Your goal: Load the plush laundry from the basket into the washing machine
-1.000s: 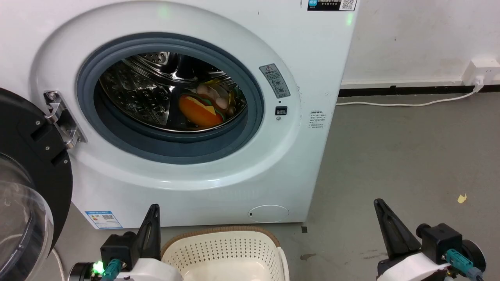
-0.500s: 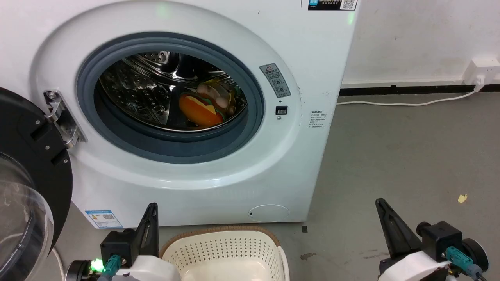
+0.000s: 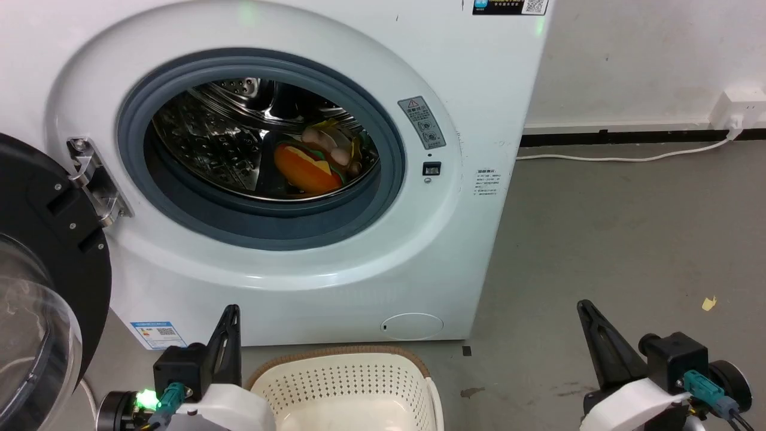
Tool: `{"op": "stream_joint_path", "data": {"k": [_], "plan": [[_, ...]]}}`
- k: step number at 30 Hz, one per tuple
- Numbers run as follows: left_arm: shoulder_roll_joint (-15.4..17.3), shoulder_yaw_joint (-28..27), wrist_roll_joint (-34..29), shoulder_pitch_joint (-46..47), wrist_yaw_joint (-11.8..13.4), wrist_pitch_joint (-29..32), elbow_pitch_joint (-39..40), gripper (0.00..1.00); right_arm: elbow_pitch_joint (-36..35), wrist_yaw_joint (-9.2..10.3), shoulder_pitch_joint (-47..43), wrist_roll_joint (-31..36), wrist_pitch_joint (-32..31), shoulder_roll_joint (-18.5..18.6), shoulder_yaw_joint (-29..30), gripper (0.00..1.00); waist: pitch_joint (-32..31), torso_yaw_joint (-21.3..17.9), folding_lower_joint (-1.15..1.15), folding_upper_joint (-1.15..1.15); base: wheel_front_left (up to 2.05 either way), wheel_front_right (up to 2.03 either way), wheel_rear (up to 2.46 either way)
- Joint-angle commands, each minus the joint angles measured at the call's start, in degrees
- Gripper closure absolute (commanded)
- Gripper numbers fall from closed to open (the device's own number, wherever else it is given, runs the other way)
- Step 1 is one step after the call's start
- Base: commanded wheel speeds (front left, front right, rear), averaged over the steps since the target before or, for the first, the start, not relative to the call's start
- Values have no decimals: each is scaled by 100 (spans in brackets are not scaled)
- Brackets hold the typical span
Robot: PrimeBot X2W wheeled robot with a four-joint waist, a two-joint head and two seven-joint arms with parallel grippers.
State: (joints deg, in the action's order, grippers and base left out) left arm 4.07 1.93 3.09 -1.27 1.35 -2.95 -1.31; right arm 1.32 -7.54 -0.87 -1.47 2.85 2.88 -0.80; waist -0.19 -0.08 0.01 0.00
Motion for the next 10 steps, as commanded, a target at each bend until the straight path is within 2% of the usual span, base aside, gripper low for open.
{"op": "stream_joint_path", "data": {"k": [1,10], "plan": [[-37,-41,-60,67,-23,40,37,100,-43,4,51,41,-28,-1,16,100,1,1,-1,0,0,0,0],[-71,-103,-162,91,-69,145,76,100,-80,5,65,84,-134,-1,42,100,8,4,-1,0,0,0,0]]}}
